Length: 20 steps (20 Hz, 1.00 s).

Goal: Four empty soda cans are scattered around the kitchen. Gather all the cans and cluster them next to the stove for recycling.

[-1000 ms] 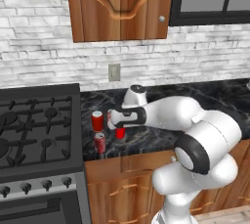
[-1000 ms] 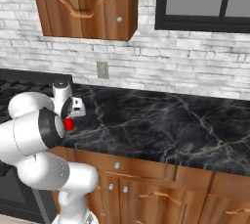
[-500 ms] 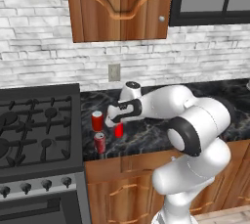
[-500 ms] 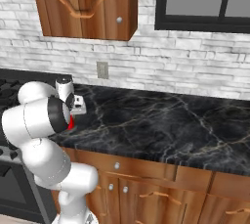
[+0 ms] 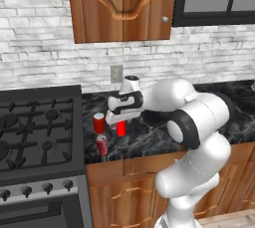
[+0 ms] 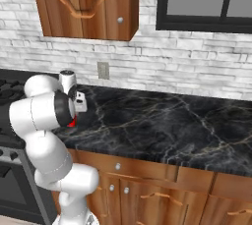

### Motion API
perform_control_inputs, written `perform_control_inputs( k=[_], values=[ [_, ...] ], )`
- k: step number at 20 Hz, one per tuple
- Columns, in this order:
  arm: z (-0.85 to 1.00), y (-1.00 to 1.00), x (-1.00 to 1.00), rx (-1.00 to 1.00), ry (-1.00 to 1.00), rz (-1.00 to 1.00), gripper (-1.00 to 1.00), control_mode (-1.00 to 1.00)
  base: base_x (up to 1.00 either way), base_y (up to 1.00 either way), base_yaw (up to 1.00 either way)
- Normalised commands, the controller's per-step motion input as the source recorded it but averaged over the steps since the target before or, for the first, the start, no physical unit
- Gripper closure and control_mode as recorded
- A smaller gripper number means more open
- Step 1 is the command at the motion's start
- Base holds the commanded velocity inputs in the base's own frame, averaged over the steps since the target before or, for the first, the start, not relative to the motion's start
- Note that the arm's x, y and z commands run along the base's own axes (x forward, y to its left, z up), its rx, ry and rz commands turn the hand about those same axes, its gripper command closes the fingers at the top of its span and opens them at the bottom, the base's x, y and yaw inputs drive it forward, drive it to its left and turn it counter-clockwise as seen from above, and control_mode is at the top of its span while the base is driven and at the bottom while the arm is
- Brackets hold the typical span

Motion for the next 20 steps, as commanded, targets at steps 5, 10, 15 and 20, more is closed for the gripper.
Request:
perform_control_inputs(
  k=[5,10,15,20],
  values=[
    [0.07,0.00,-0.04,0.00,0.00,0.00,-1.00,-1.00,0.00,0.00,0.00],
    [0.56,0.00,-0.34,0.00,0.00,0.00,-1.00,-1.00,0.00,0.00,0.00],
    [0.55,0.00,-0.65,0.00,0.00,0.00,-1.00,-1.00,0.00,0.00,0.00],
    [0.27,-0.03,-1.00,0.00,-0.08,0.00,-1.00,-1.00,0.00,0.00,0.00]
  ],
)
